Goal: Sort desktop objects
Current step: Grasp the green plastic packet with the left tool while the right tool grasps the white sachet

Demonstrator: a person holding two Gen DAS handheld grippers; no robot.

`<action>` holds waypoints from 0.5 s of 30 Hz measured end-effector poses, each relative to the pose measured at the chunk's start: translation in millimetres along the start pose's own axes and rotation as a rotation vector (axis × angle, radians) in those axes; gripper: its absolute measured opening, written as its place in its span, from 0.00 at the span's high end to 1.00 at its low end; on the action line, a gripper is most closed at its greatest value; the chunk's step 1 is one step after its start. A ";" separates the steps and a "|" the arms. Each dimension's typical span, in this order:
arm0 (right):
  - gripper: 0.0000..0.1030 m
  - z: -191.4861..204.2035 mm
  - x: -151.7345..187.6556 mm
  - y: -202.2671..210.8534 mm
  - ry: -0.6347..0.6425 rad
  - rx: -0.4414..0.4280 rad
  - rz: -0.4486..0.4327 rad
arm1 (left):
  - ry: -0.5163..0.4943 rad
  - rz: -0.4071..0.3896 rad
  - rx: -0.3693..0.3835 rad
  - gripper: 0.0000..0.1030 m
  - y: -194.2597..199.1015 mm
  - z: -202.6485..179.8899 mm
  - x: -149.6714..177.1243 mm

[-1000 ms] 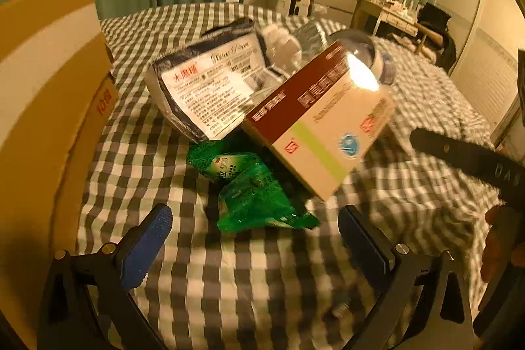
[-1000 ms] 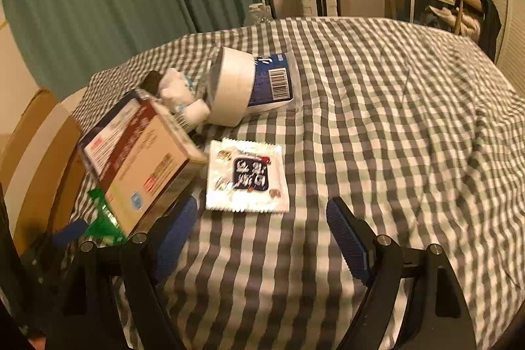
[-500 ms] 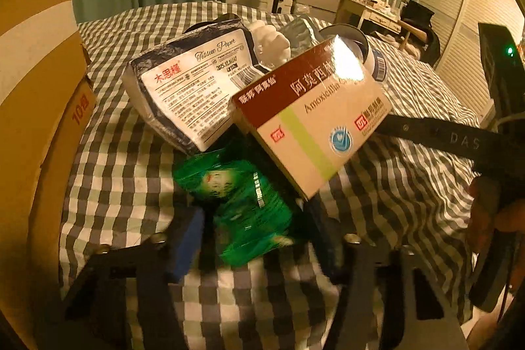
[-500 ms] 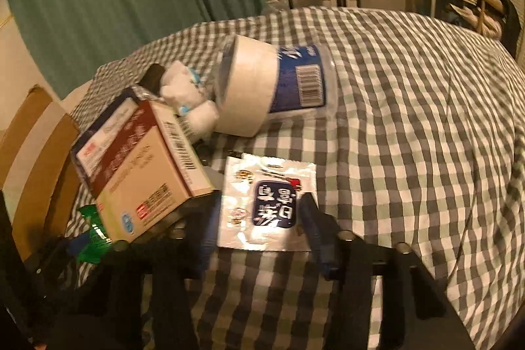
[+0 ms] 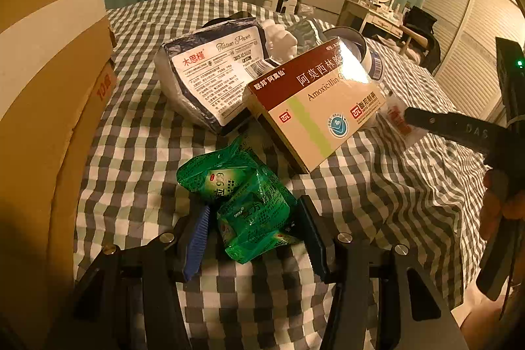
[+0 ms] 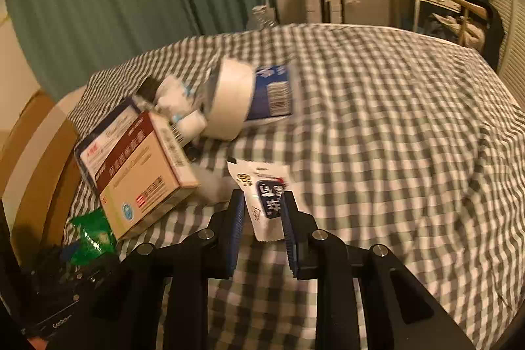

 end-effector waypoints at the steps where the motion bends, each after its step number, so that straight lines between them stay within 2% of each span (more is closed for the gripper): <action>1: 0.78 -2.3 -2.3 0.4 -0.010 0.005 -0.001 | -0.001 0.000 -0.004 0.48 -0.4 0.0 -0.3; 5: 0.78 -14.5 -12.0 -8.0 -0.023 0.019 0.003 | 0.006 0.005 -0.008 0.48 -4.3 1.8 0.3; 8: 0.79 -15.7 -17.5 -20.2 -0.039 -0.003 0.011 | 0.003 -0.004 -0.002 0.48 -6.9 2.9 -0.9; 10: 0.96 -17.3 -18.1 -24.8 -0.051 -0.024 0.017 | 0.006 -0.004 0.017 0.49 -8.6 3.4 -2.6; 15: 0.97 -20.4 -16.8 -18.1 -0.070 -0.033 0.004 | 0.017 -0.021 0.035 0.53 -6.9 5.6 -2.9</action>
Point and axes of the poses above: each gripper's, at about its wrist camera, not at the fingertips, and y roughly against the way its jaws point, z to its left, x to its underside, the point moved 1 cm from there along -y, roughly the way its jaws point, and after that the axes turned 2 degrees about -z, right-handed, at the moved point
